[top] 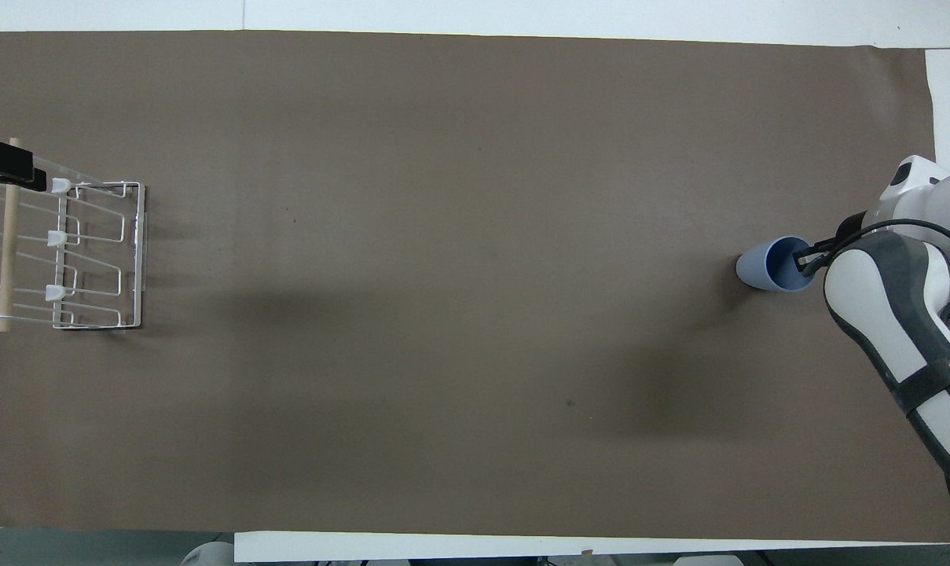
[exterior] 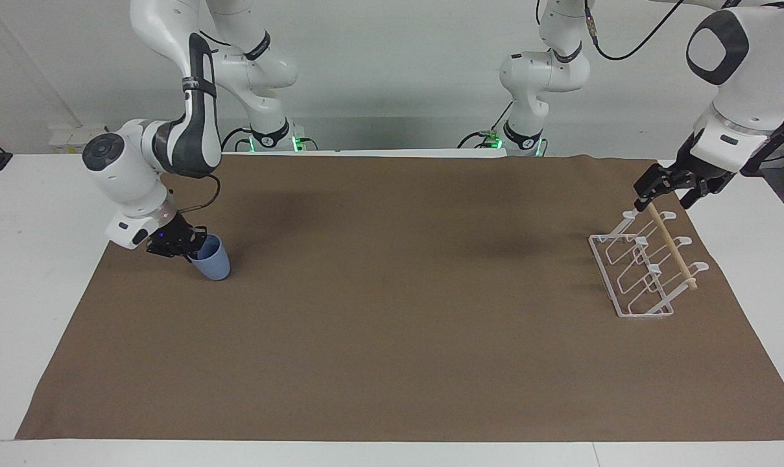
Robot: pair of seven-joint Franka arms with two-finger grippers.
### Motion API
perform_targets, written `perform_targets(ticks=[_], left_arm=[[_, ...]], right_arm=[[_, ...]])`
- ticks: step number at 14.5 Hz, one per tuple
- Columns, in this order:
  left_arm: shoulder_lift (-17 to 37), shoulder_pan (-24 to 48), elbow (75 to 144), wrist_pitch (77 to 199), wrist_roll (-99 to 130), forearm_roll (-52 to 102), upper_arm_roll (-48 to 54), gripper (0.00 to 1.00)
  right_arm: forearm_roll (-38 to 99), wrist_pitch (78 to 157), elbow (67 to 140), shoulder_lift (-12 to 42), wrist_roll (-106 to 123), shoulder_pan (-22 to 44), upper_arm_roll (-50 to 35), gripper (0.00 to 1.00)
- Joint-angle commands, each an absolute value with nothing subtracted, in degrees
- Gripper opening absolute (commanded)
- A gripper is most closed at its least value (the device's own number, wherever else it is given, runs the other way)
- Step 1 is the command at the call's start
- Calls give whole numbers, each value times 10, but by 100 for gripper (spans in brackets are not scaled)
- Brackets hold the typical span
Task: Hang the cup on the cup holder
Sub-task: 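Reach the right gripper into the blue cup and grasp its rim, then lift the blue cup with the right gripper toward the table center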
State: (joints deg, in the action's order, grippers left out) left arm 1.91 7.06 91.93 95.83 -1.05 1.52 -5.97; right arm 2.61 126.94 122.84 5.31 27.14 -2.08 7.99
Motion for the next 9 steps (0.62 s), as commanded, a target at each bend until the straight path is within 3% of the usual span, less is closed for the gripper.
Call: perform_targets(ticks=[1,5,9], left_arm=[[4,69,933,960,-14,15,-59,100],[4,68,933,960,-15,15,-59,100],[3,67,933,940,-11,15,-60,100]], right_arm=[[40,1212,1176,67,267,-25,76,0],[170,1105,1108,68,247,31,76,0],[320,1102,1096,67,114,122,76,0]])
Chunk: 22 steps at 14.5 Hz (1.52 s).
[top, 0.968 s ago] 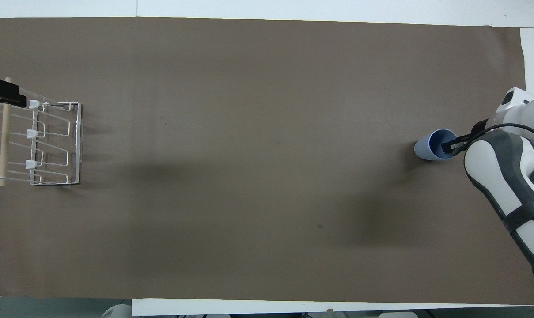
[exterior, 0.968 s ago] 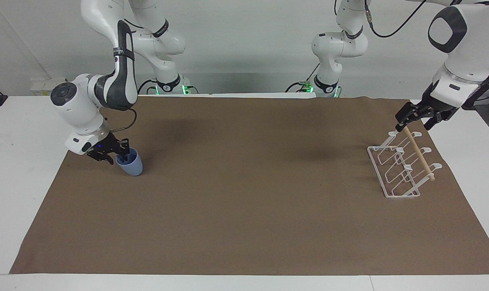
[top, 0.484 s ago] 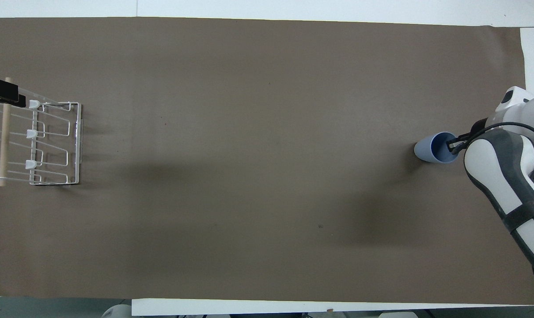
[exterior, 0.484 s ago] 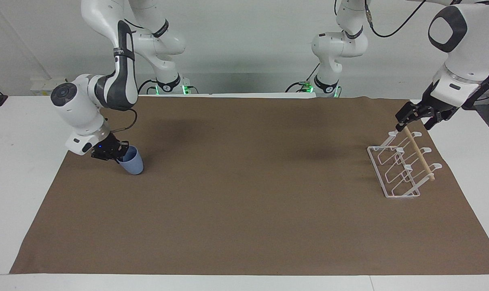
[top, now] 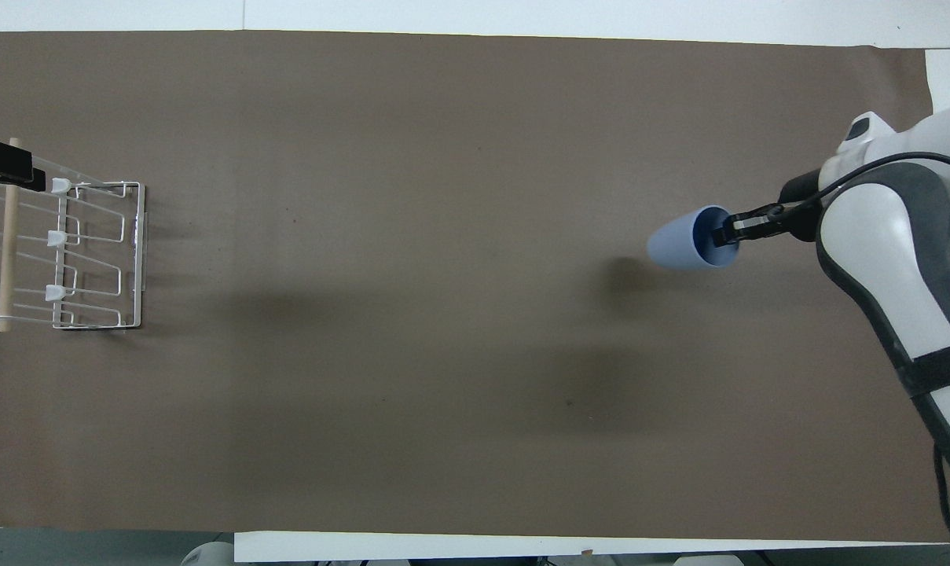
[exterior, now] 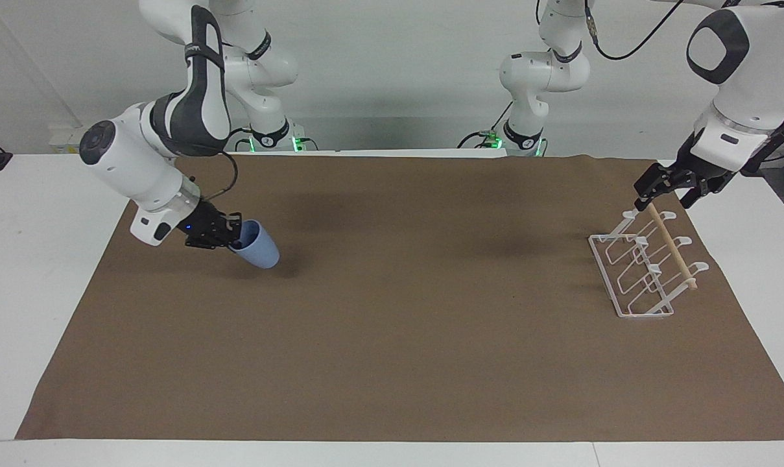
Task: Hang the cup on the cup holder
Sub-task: 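Lift the blue cup with the right gripper toward the table center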
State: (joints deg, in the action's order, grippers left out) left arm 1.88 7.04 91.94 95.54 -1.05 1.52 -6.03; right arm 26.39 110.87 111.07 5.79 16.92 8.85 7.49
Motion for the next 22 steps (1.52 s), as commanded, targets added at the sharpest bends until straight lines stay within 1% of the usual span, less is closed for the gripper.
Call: perform_targets(ticks=[1,2,4,6,8,10,12,14,17,20,22], left_arm=[[4,66,930,942,-9,15,-60,100],[4,71,930,938,-9,15,-60,100],[-3,71,940,937,-14,15,-59,100],[-34,69,1000,942,-13,15,-60,100],[-47,69,1028,949,14,15,-59,100],[-54,96,1044,971,160,19,-48,100],[-54,153,1056,996,342,27,-46,100],[-56,179,1079,1040,463,88,-47,100],[-58,223,1099,1070,661,150,-46,100],[-68,268,1133,1120,760,215,-45,100],[-69,285,1142,1131,787,238,-45,100]], right_arm=[[355,1107,1096,68,71,144,76,0],[392,1108,1096,68,33,168,76,0],[486,1110,1098,67,4,189,76,0],[536,1111,1100,65,1,214,76,0],[573,1111,1103,63,-21,237,76,0],[583,1119,1105,63,-40,253,76,0],[591,1142,1112,63,-58,270,76,0],[638,1179,1129,57,-68,292,76,0],[653,1190,1133,55,-74,316,76,0],[653,1190,1135,55,-78,316,76,0],[657,1190,1135,55,-94,316,76,0]])
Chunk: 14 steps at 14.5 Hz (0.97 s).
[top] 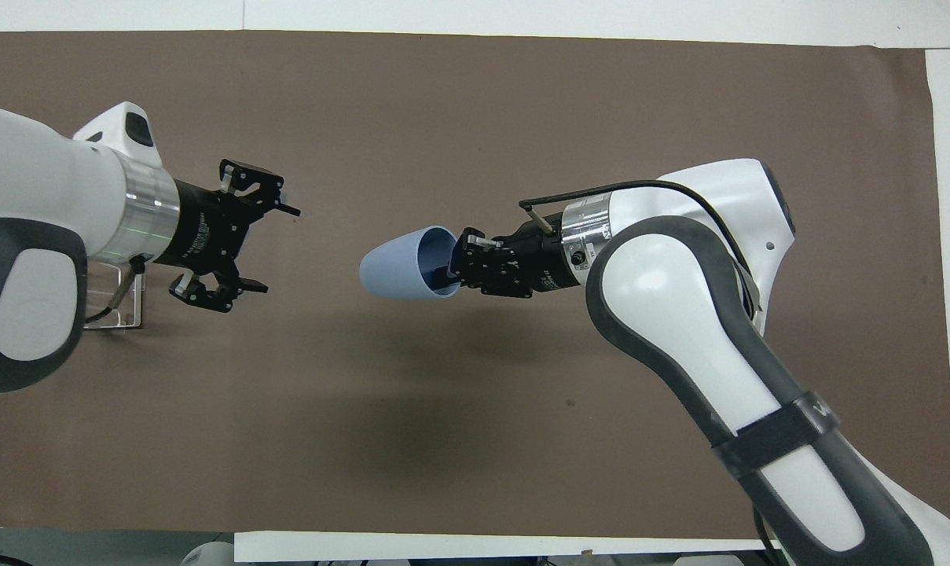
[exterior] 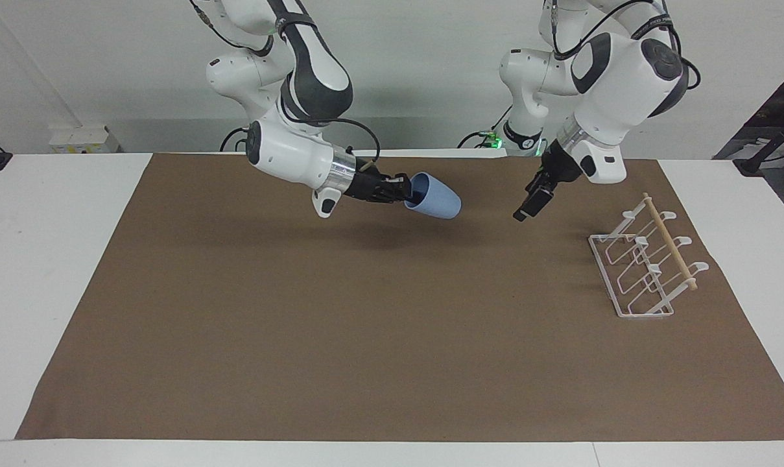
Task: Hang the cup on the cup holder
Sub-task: 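Grasp the cup base with the left gripper while the right gripper holds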
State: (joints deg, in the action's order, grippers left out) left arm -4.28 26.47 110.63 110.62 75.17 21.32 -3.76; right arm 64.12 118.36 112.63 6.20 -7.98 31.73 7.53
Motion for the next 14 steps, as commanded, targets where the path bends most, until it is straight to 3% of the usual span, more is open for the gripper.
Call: perform_targets(ticks=[1,8,14], left_arm=[[-69,286,1144,1137,802,257,-45,100],[-78,373,1173,1205,940,276,-44,100],[-40,406,1178,1291,973,285,-45,100]], right_arm=[[667,1190,1135,55,-97,317,76,0],[679,1192,1137,55,-111,323,76,0],[679,1193,1140,54,-111,330,76,0]])
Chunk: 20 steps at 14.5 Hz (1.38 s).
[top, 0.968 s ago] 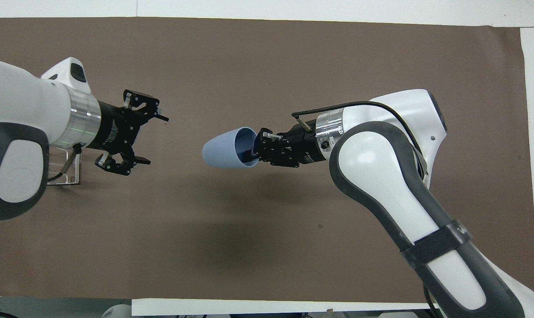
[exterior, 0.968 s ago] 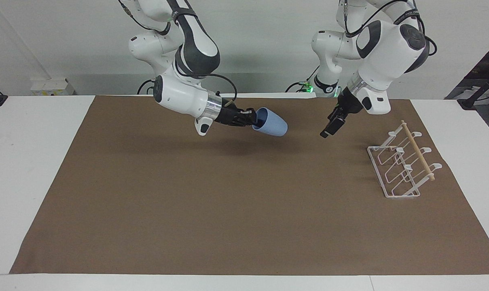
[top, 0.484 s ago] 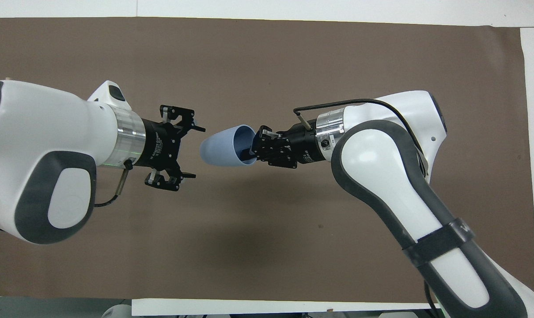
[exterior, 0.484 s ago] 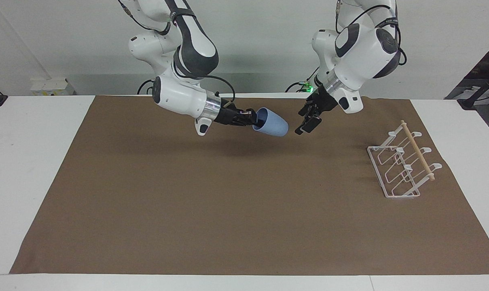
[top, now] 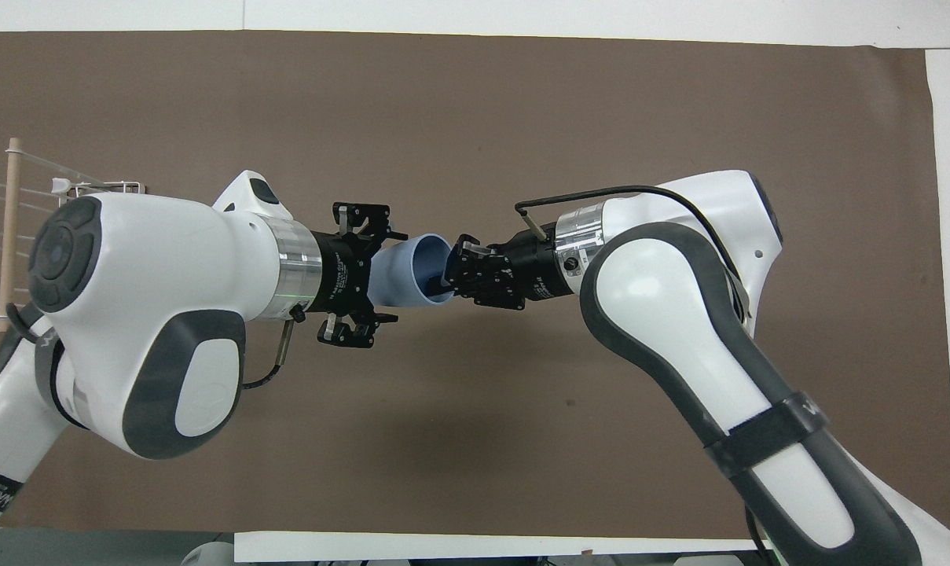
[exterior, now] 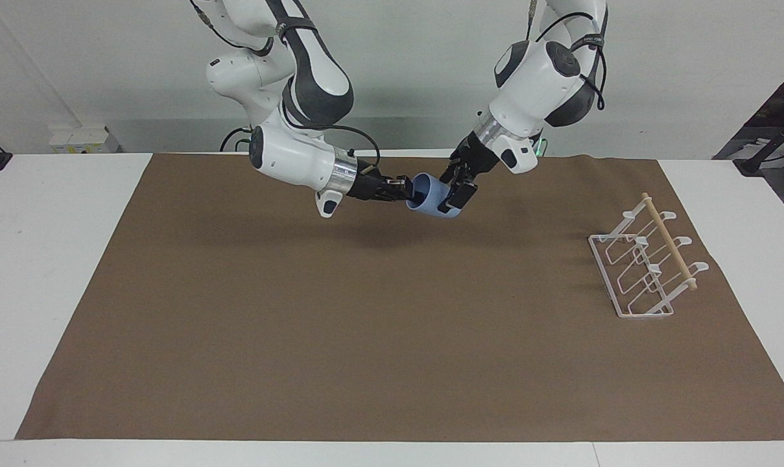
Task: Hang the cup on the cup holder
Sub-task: 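Grasp the cup base with the left gripper while the right gripper holds, then open the right gripper and withdraw it while the left gripper pulls back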
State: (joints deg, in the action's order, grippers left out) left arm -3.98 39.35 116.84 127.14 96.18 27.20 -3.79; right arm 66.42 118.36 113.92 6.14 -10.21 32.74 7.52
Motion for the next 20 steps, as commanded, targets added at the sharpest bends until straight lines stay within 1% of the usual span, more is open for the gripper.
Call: perform_targets(ticks=[1,4,5,7,9,10,11,12,13,14,15,16,18,20], left_arm=[[-40,406,1178,1290,973,286,-44,100],[-40,406,1182,1285,978,289,-44,99],[-40,406,1180,1281,983,289,-44,95],[-40,406,1179,1277,994,289,-45,74],[-40,406,1176,1276,990,288,-46,62],[-40,403,1175,1275,988,287,-46,48],[-40,403,1174,1275,985,287,-46,42],[-39,402,1174,1275,986,287,-47,42],[-39,400,1172,1275,990,287,-47,42],[-39,399,1172,1274,993,287,-47,42],[-39,399,1171,1272,996,287,-48,42],[-39,398,1169,1266,998,283,-48,42],[-39,398,1168,1252,1002,278,-49,42],[-39,387,1164,1224,1007,247,-51,42]], right_arm=[[679,1193,1140,54,-111,330,76,0],[679,1193,1139,54,-112,330,76,0],[679,1193,1138,54,-112,330,76,0],[679,1192,1136,55,-112,329,76,0],[679,1192,1135,55,-112,328,76,0],[678,1192,1134,55,-112,325,76,0],[678,1190,1133,55,-112,323,76,0],[678,1190,1132,55,-112,323,76,0],[678,1191,1132,55,-112,323,76,2],[678,1194,1131,57,-111,323,76,23],[677,1194,1129,57,-111,323,76,86],[676,1195,1128,55,-112,323,78,99],[662,1183,1119,50,-111,297,83,99],[595,1170,1117,23,-111,259,83,99]])
